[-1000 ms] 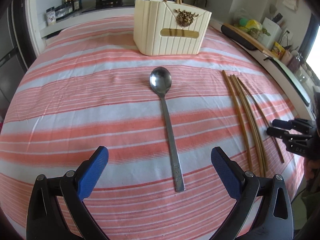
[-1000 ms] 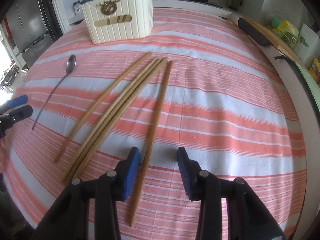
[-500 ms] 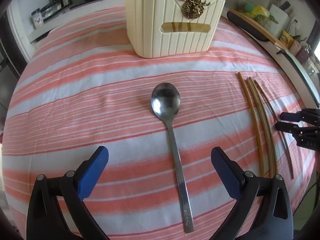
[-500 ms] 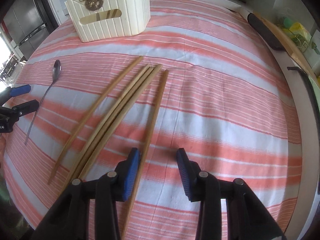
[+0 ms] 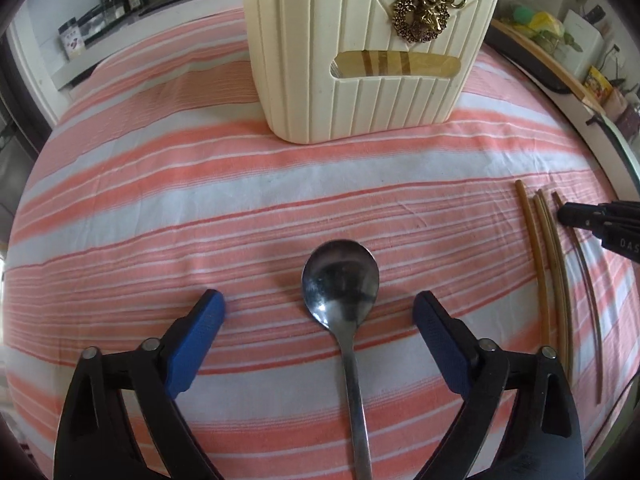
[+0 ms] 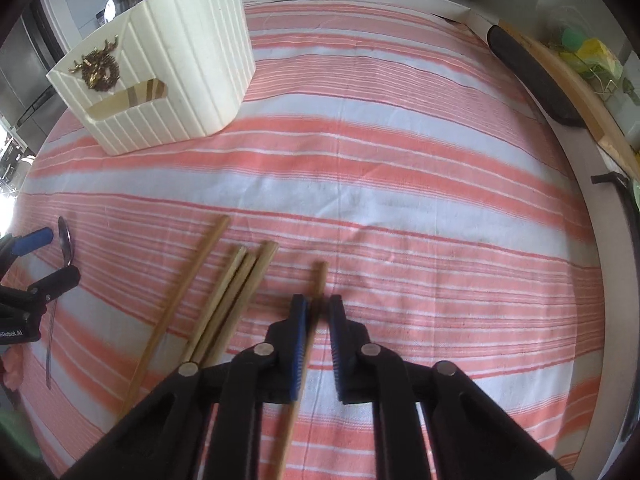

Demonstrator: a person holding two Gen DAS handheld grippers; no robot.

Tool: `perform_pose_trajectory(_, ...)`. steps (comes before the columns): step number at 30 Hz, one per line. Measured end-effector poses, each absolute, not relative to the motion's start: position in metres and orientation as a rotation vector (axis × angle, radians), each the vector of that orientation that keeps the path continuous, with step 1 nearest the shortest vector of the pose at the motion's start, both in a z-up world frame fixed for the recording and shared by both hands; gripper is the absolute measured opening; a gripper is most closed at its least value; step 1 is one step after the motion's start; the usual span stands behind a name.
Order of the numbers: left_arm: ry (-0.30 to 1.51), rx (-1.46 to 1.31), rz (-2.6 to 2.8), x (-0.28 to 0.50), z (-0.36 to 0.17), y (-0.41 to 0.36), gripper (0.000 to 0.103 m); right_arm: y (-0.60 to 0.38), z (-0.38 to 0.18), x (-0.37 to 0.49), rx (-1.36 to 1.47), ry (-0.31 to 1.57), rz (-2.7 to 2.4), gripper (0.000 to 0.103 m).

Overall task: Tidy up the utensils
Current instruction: 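Carry spoon and chopstick over the cream basket and lower them in with both tools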

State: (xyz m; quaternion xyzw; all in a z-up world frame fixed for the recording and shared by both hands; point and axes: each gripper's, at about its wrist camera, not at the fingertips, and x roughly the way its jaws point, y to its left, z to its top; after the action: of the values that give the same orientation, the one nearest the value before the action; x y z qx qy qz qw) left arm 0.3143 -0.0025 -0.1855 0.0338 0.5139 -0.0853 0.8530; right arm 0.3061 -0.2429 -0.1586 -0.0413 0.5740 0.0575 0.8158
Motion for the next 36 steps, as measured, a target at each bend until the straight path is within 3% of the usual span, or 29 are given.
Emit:
perform_pose_trajectory(3,1.048,0.074,-0.210,0.313,-0.180,-0.009,0.053,-0.248,-0.160,0.312,-0.033,1.213,0.118,0.006)
perform_pose_trajectory(4,1.040,0.071,-0.223,0.313,-0.178,-0.010,0.036,-0.249,-0.160,0.313,-0.020,1.205,0.120,0.006)
perform_pose_trajectory(10,0.966,-0.003,-0.251,0.295,-0.154,0.008,0.036,-0.271,-0.145,0.308,0.091,1.135,0.161,0.006)
perform_pose_trajectory(23,0.690,-0.053,-0.319,0.202,-0.036,0.037,0.036,-0.266,-0.015,0.210,0.101,0.831,0.298,0.006)
perform_pose_trajectory(36,0.641,-0.084,-0.359,0.197,0.004,0.042,0.036,-0.257,0.042,0.169,0.073,0.599,0.278,0.005)
